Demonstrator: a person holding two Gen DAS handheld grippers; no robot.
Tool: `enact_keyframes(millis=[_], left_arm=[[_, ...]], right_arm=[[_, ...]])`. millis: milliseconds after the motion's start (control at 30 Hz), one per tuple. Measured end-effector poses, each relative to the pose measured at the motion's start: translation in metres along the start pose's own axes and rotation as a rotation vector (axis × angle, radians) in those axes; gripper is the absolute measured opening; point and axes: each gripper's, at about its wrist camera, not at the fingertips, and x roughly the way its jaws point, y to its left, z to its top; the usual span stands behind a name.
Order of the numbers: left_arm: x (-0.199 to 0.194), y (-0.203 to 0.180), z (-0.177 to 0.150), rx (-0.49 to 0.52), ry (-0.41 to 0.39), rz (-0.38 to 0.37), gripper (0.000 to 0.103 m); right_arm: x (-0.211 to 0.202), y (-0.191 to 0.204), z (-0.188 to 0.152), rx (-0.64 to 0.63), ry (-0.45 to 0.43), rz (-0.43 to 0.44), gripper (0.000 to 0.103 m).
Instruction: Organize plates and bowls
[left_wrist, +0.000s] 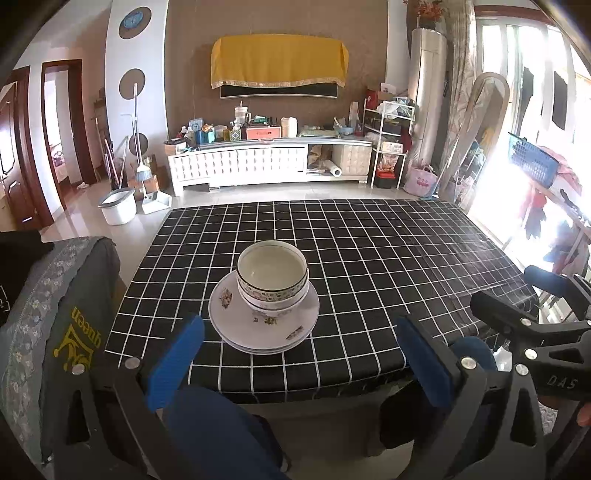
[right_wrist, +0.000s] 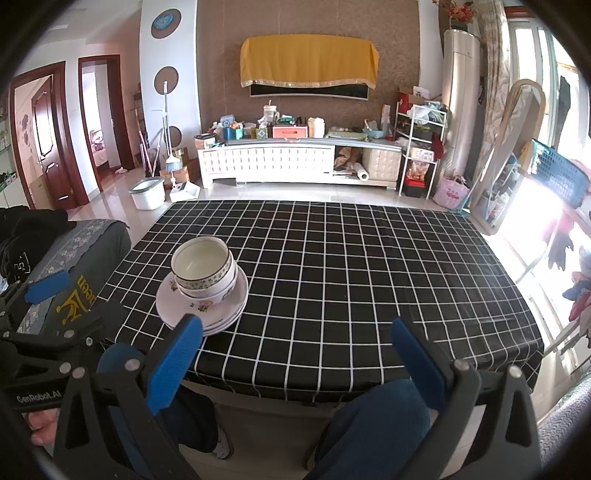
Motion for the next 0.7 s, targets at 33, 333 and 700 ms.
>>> enact_keyframes(millis=[33, 333, 700], left_arm=[[-0.0002, -0.0004, -0.0004, 0.002, -0.001, 0.0, 0.103], [-0.0032, -0.0021, -0.0027, 0.004, -0.006, 0.003, 0.103], [-0.0052, -0.007, -0.0051, 0.015, -0.007, 0.007, 0.103]], right_arm=[[0.0, 0.0004, -0.0001, -0.001, 0.0, 0.0, 0.103], [-0.0009, 0.0013, -0.0013, -0.004, 0.003, -0.001, 0.103], [-0.0006, 0.0011, -0.0012, -0.005, 0.008, -0.007, 0.103]])
